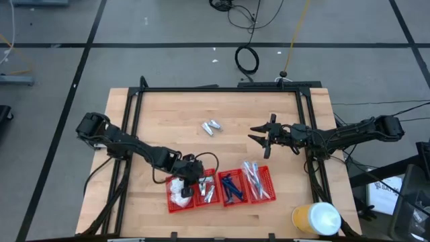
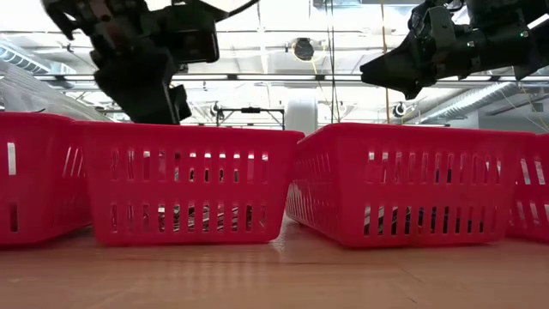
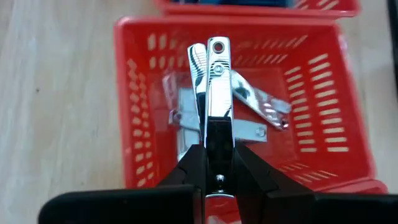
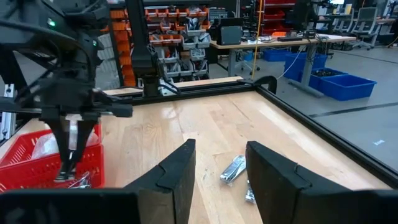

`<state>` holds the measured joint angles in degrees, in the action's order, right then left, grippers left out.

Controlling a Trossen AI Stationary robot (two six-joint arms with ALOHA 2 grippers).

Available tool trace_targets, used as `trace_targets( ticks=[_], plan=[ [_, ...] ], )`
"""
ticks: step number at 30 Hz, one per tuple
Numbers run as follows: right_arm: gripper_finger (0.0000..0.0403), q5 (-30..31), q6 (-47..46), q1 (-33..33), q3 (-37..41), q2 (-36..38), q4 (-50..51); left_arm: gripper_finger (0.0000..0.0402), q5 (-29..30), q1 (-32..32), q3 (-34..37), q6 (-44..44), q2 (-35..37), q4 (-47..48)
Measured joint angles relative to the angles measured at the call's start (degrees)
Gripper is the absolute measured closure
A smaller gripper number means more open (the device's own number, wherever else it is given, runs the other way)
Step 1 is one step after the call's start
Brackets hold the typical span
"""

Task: Pick & Place Travel size toiletries
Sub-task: Put the silver nail cutter into the middle left red bin

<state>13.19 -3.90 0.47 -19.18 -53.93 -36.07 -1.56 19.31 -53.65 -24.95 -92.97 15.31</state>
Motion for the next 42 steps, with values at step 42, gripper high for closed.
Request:
trace_targets(
  ticks=[42],
  plan=[
    [0.0273,0.1,0.4,0.0,0.0,0.0,1.2,0.0233,2.4,-27.1,-2.1,16.3,7.1,0.0]
  ],
)
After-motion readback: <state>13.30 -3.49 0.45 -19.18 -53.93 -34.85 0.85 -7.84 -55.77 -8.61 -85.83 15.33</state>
